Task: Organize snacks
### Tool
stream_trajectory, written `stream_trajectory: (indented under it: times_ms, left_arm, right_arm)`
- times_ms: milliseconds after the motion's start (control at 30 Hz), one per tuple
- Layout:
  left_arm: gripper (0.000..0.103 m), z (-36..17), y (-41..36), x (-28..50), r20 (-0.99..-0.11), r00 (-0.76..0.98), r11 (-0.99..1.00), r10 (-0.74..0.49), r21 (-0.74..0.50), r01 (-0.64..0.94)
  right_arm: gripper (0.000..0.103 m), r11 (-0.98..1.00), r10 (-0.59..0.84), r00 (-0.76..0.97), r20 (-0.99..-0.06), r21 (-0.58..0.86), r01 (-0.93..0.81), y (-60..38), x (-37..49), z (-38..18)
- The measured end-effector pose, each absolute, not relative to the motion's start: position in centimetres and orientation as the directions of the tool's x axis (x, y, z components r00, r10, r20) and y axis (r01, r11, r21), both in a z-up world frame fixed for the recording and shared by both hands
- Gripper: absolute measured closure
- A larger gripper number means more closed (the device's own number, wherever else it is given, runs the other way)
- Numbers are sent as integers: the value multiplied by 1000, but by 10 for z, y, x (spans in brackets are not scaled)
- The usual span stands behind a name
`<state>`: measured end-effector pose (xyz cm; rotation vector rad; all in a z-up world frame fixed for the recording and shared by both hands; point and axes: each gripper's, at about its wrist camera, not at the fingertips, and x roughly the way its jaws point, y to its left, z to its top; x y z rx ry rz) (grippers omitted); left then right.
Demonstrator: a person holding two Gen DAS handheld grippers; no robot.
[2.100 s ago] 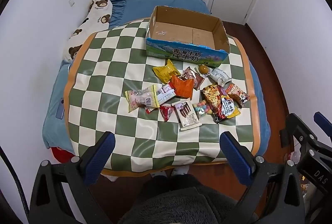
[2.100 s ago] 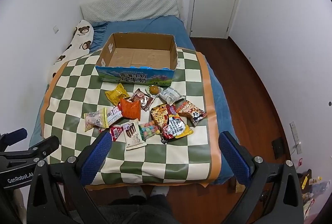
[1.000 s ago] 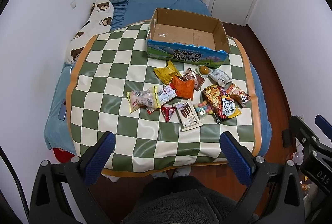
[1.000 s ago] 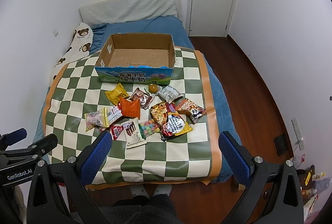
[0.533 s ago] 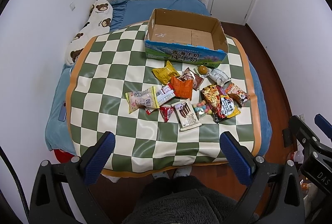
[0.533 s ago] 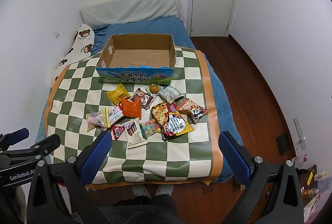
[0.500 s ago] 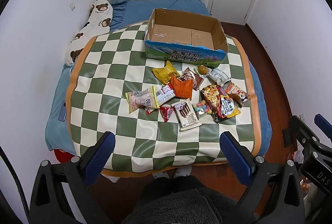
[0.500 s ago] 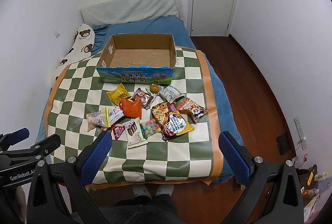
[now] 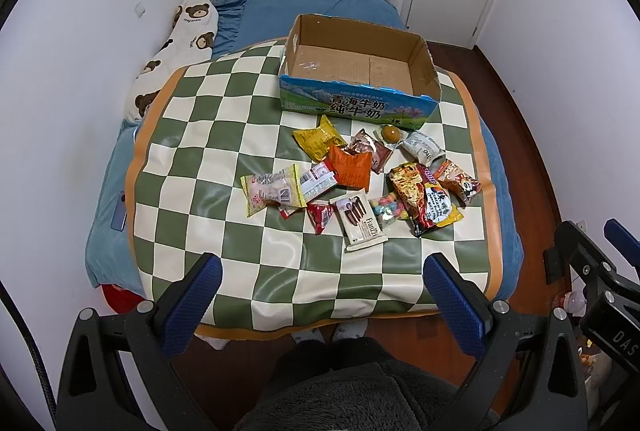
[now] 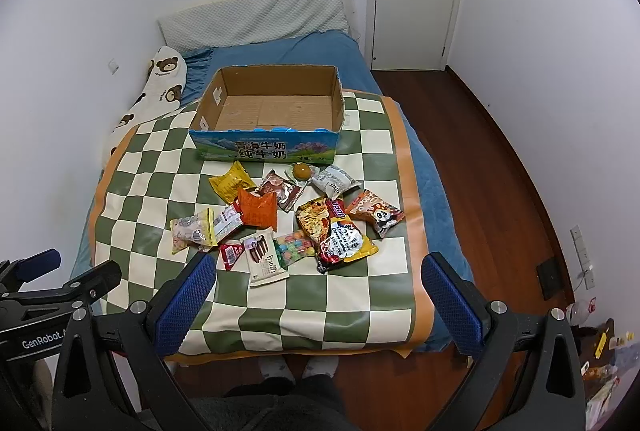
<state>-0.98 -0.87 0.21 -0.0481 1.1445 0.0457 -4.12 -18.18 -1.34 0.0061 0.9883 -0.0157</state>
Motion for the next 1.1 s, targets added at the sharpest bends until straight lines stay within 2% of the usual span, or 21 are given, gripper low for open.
stream_trajectory:
  times_ms: [433,567,767,900,1100]
  left_arm:
    - [0,-4,-13,-11,-914,406,998,13,-14,-65]
    - [0,-20,-8,3,-919,394,996,12,-25,-88]
    - [0,-89,4,58,-960,276,982,-40,-89,-168]
    - [1,-164,7,100,-985,142,966,-95,-126,-225]
    - [11,-264,1,133,-953,-51,893,-298,-260,-367]
  right_arm:
    - [0,1000,-5,545,-838,3,14,-180,-41,-16]
    - [0,999,8,508,-861,23,23,-186,-27,-38]
    - [0,996,42,416,-908,72,57,-206,16,-101]
    - [0,993,70,338,-938,99,70,-223,52,-161]
    - [0,991,102,199,-975,118,70,-246,105,-252]
